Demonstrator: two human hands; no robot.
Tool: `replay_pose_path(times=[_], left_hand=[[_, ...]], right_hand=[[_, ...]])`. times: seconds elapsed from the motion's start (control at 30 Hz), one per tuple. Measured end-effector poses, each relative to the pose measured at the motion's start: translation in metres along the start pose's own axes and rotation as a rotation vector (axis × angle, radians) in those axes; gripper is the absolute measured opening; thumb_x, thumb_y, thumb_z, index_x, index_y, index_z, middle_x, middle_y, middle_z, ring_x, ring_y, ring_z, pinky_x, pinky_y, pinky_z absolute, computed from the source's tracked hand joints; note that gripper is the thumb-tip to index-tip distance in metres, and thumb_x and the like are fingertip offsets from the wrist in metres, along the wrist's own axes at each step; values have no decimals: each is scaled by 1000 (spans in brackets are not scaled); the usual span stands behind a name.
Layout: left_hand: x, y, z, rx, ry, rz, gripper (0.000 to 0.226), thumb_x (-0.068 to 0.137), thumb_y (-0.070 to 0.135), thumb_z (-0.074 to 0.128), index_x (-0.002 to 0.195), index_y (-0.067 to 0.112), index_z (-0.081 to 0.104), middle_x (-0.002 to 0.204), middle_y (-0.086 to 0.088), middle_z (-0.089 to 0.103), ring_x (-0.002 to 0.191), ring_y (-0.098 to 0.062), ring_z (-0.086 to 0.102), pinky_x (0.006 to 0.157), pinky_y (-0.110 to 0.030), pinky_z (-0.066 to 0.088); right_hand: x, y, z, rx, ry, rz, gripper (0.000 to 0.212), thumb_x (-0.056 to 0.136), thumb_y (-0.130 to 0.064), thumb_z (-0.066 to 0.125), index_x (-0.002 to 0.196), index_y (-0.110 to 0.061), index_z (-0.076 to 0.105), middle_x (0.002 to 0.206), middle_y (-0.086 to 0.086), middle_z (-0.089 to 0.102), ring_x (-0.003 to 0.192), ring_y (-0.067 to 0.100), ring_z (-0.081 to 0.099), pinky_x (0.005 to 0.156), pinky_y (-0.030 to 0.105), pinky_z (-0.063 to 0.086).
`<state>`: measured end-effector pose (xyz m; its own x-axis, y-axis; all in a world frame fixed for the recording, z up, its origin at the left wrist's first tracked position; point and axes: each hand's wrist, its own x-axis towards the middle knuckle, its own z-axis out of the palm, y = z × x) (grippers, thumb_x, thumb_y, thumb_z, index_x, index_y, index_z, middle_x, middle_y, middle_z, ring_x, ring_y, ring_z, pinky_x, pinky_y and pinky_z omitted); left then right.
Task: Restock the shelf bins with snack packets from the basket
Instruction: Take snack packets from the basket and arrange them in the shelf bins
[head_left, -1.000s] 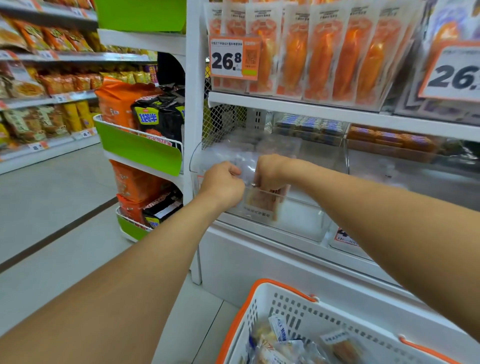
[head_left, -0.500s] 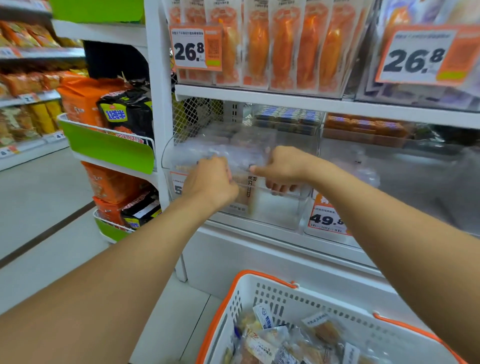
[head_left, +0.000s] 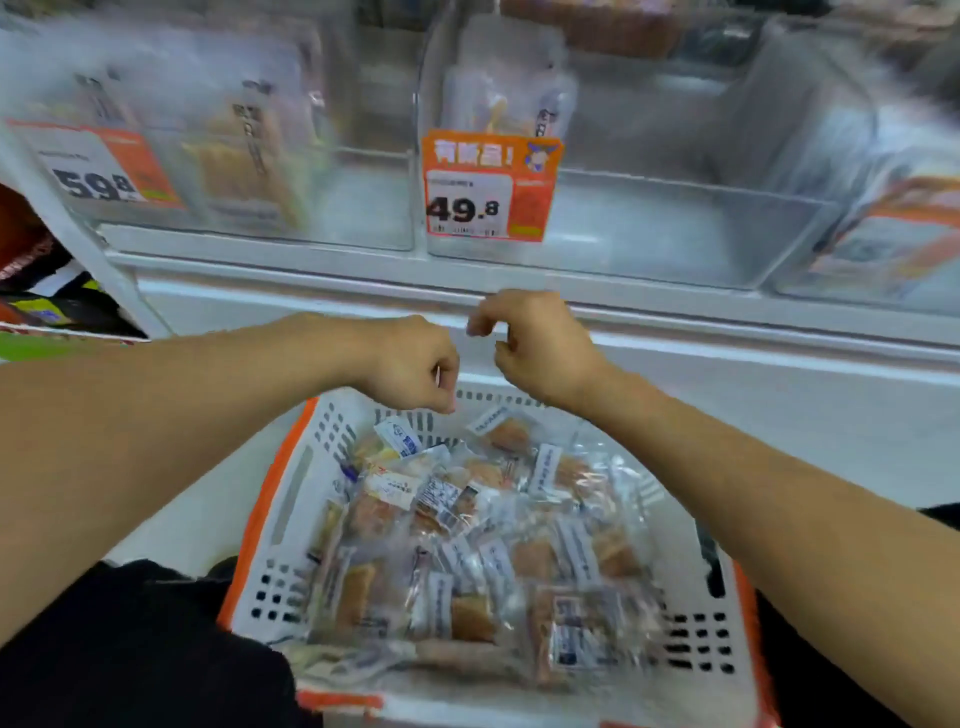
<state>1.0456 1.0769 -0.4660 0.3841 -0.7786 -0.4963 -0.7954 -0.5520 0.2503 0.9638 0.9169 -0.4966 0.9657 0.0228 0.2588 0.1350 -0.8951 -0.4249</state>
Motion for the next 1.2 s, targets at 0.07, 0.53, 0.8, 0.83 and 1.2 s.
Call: replay_pose_path(times=[0.07,0.53,0.8,0.83,1.2], left_hand=[[16,20,20,31,-103,66,15,94,40,62,95,25,65,82,16,56,82,-10,56,76,-27,44],[57,36,59,75,-275,14,33,97,38,57,123,17,57,84,19,41,79,-6,45,79,-25,39],[60,37,53,75,-267,12,39,96,40,58,128,18,55,87,13,44,86,-12,47,80,-26,39],[62,38,52,73,-257,19,38,96,41,58,127,18,55,86,14,44,84,-12,47,79,-27,39],[53,27,43,313,-292,-98,43,95,47,57,127,18,56,129,-2,57,115,-22,54,97,-35,46]], right_hand=[[-31,35,25,-12,-265,149,36,73,6,61,103,-10,75,100,5,74,77,9,54,74,23,39],[-125,137,81,-29,-399,655,33,82,-22,74,112,-9,66,102,7,63,90,23,59,76,28,45],[-129,147,82,121,-618,758,7,90,-15,72,86,-9,70,87,9,73,77,27,69,70,34,59],[-129,146,82,113,-610,758,6,89,-12,71,90,-7,71,90,11,73,80,28,69,74,35,60],[-79,76,113,127,-552,375,46,91,-26,68,134,-15,56,127,3,60,106,18,56,98,34,47]])
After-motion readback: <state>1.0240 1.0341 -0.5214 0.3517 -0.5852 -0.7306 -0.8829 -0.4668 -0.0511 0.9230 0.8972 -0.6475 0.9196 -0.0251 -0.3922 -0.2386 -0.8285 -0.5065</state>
